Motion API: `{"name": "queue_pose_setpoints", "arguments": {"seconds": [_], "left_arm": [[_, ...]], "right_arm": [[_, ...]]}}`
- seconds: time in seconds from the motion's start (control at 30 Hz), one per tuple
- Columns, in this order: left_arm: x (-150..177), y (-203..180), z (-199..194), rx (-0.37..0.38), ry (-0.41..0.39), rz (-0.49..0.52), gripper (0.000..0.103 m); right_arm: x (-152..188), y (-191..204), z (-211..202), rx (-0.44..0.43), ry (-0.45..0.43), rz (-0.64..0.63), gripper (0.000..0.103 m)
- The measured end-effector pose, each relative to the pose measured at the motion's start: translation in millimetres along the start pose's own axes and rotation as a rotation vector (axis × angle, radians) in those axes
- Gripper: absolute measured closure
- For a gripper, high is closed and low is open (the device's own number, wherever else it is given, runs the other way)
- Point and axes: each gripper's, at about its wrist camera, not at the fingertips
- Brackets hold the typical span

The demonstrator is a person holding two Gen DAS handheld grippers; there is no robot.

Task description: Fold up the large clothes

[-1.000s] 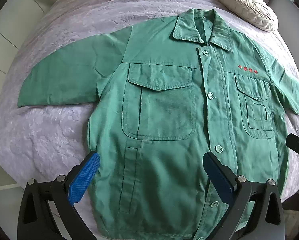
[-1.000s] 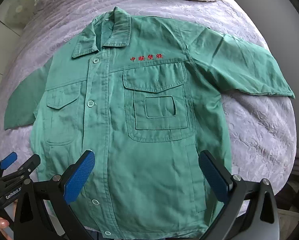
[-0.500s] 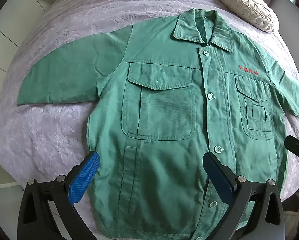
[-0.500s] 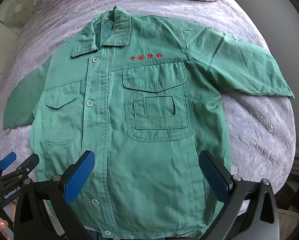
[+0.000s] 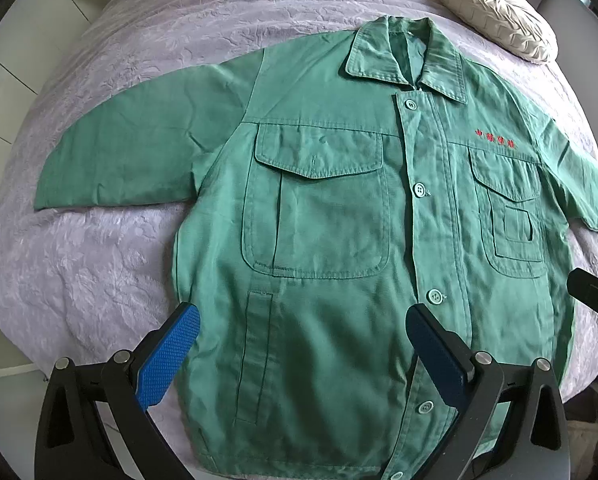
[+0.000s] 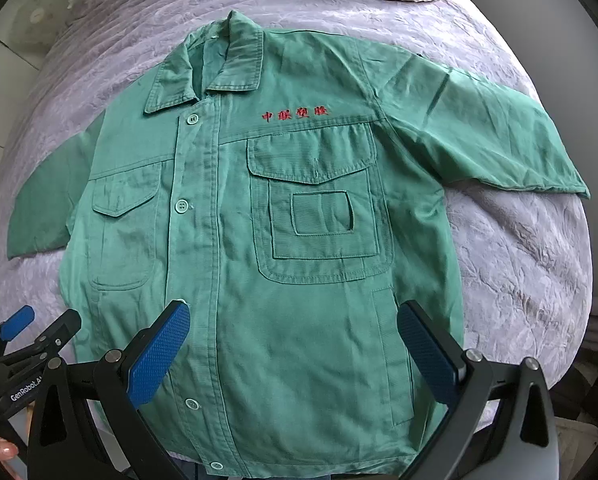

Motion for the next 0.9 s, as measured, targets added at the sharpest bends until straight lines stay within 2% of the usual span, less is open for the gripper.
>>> {"name": "queue_pose_setpoints", "arguments": {"seconds": [0.9], "left_arm": [[5.2, 0.0, -5.4, -0.001, -0.007, 0.002, 0.000]], "right_arm": [[5.4, 2.1, -2.9, 0.000, -0.004, -0.002, 0.000]]}}
Point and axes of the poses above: each gripper's, at about its wrist camera, not at the fingertips, and z roughly the way its jaws point, y to its left, x to its underside, and after that the axes turned 7 degrees about -z, right-handed
